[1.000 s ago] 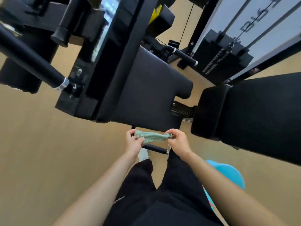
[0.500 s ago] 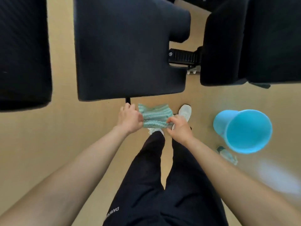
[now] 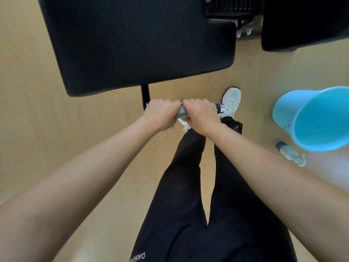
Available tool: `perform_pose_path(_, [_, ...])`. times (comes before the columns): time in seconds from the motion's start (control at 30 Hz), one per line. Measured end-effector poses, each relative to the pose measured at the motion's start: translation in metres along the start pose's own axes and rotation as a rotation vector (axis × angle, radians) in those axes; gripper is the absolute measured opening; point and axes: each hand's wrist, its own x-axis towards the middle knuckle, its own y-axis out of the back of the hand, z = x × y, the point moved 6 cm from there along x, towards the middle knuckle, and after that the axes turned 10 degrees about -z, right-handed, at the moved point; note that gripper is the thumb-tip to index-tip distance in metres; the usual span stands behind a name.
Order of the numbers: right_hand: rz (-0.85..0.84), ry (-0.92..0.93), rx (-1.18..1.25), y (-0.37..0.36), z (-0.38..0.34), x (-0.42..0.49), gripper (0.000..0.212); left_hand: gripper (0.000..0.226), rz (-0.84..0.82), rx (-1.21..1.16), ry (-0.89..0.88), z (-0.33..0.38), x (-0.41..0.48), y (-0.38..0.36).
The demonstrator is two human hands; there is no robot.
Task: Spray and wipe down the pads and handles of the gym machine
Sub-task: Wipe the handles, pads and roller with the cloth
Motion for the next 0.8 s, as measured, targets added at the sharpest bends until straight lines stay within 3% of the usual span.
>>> perform_pose_path(0.33, [0.021, -0.055, 0.073, 0.002, 0.062, -0.024, 0.033, 0.014, -0.037, 0.029, -0.023, 0.055, 0.042, 0.011])
perform_pose_path(0.5, [-0.011, -0.211, 0.166, -0.010, 0.093, -0.036, 0.023, 0.012, 0.008, -0.031, 0.009, 0.088, 0.058, 0.015])
perform_pose_path(0.7, [0.006, -0.265, 0.038, -0.014, 0.077, -0.037, 0.032, 0.014, 0.046, -0.046, -0.006, 0.077, 0.048, 0.007])
perform_pose_path(0.8, [0.005, -0.197, -0.059, -0.012, 0.052, -0.024, 0.033, 0.020, 0.072, -0.022, 0.027, 0.048, 0.029, 0.000])
